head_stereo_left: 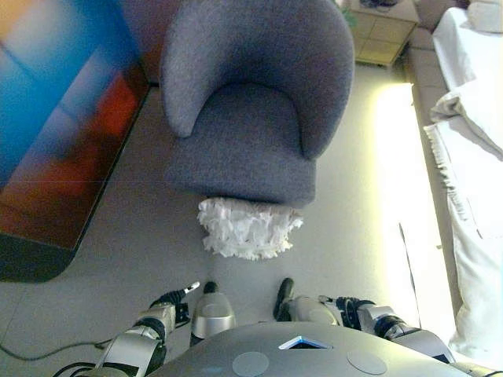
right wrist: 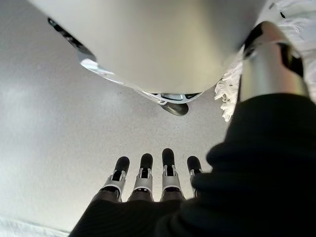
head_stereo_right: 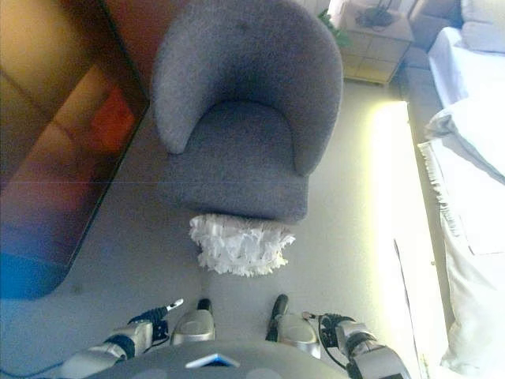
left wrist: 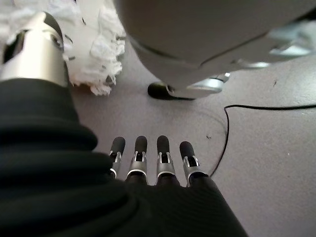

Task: Pick up the cushion and take it to the sofa

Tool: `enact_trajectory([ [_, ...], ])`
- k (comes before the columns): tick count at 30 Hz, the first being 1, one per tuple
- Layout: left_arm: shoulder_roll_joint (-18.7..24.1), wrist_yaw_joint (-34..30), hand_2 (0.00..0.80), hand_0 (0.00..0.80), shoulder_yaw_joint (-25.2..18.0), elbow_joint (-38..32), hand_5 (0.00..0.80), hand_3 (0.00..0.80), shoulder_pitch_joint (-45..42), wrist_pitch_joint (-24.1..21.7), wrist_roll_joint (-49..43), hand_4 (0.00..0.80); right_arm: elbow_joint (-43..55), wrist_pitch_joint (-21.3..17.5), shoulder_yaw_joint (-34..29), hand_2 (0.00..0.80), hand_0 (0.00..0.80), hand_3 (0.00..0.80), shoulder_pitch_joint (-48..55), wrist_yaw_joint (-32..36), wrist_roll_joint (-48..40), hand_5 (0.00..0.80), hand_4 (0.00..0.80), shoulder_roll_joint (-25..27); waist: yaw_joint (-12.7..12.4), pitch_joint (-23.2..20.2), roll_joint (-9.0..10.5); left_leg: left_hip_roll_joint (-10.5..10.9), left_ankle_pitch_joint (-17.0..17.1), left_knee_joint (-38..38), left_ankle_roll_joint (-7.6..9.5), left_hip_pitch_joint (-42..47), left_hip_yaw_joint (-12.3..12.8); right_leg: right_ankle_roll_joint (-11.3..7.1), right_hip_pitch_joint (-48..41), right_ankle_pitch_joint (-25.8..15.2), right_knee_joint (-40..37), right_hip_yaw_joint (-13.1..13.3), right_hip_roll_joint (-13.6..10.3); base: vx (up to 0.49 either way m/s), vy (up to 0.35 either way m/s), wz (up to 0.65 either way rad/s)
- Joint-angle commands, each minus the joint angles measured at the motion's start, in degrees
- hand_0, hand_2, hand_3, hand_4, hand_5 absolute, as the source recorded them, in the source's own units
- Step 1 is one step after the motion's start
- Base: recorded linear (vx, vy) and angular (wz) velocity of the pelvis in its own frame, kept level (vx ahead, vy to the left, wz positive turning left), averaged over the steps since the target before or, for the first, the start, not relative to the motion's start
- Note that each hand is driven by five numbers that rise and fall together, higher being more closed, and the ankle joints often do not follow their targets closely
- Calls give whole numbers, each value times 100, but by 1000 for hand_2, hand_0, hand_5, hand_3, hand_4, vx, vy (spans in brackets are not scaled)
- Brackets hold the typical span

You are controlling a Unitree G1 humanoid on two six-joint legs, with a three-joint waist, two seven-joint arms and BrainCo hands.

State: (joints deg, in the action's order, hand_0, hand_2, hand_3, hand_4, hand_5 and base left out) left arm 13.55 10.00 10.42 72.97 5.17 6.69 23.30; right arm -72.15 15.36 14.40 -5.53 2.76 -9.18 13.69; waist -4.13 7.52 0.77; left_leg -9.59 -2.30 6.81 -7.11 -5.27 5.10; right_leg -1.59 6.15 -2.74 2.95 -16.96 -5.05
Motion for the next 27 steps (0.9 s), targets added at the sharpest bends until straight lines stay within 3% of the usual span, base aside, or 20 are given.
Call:
enact_trajectory([
  [1,-49,522,0,0,-52,8,0,0,500,-480,645,0,-78,-13,229,0,0,0,-396,-123,29,0,0,191,-29,490,9,310,11,372,266,-664,-94,-296,-173,614,101,256,-467,-248,-56,18],
  [3,-103,510,0,0,-58,-80,0,0,490,-542,722,0,-92,-40,299,0,0,0,-539,-408,-65,0,0,311,-49,644,-90,353,-6,578,236,-861,-450,-201,-13,627,174,316,-458,-183,63,13],
  [4,-122,452,0,0,-66,-90,0,0,441,-570,700,0,-108,-66,293,0,0,0,-590,-511,-98,0,0,346,-49,663,-129,301,54,470,240,-819,-499,-187,32,638,205,327,-460,-92,188,6],
  [8,-143,440,0,0,-12,-52,0,0,422,-631,479,0,-71,-560,149,0,0,0,-682,-893,-269,0,0,450,102,722,-328,-193,583,-420,103,-624,-94,-187,116,763,289,248,-503,-47,256,10],
  [10,-116,484,0,0,45,-86,0,0,619,-663,450,0,9,-734,144,0,0,0,-847,-1082,-273,0,0,479,183,831,-394,-294,628,-473,41,-732,109,-213,247,815,370,172,-603,-97,256,34],
  [11,-103,536,0,0,104,-113,0,0,773,-712,369,0,32,-823,153,0,0,0,-978,-1277,-222,0,0,465,236,888,-421,-306,632,-510,47,-792,255,-263,398,816,469,126,-698,-100,304,41],
  [14,28,1184,0,0,495,-276,0,0,1288,-1032,-332,0,204,-797,236,0,0,0,-1406,-1830,-165,0,0,512,344,1226,-377,-264,496,143,-20,-1446,272,-426,1030,715,938,208,-1009,-107,232,24],
  [17,274,2004,0,0,835,-662,0,0,1815,-834,-335,0,303,-790,444,0,0,0,-1860,-2256,-139,0,0,562,359,1543,-337,-160,363,397,90,-1803,409,-638,1394,535,1035,307,-1240,-72,147,17],
  [19,454,2165,0,0,966,-701,0,0,2152,-827,-439,0,339,-849,494,0,0,0,-2140,-2473,-189,0,0,632,362,1688,-314,-45,313,474,147,-2023,426,-704,1588,367,968,354,-1336,-66,93,-4],
  [23,726,2327,0,0,1237,-793,0,0,2696,-822,-551,0,394,-1006,528,0,0,0,-2659,-2790,-16,0,0,997,436,1968,-336,18,272,851,153,-2667,393,-704,2175,166,1009,506,-1413,-68,72,-5],
  [27,923,2453,0,0,1334,-817,0,0,3111,-919,-556,0,480,-1170,593,0,0,0,-3222,-3111,140,0,0,1333,495,2214,-351,-53,256,1205,130,-3324,295,-655,2881,276,1405,635,-1304,-54,23,-2],
])
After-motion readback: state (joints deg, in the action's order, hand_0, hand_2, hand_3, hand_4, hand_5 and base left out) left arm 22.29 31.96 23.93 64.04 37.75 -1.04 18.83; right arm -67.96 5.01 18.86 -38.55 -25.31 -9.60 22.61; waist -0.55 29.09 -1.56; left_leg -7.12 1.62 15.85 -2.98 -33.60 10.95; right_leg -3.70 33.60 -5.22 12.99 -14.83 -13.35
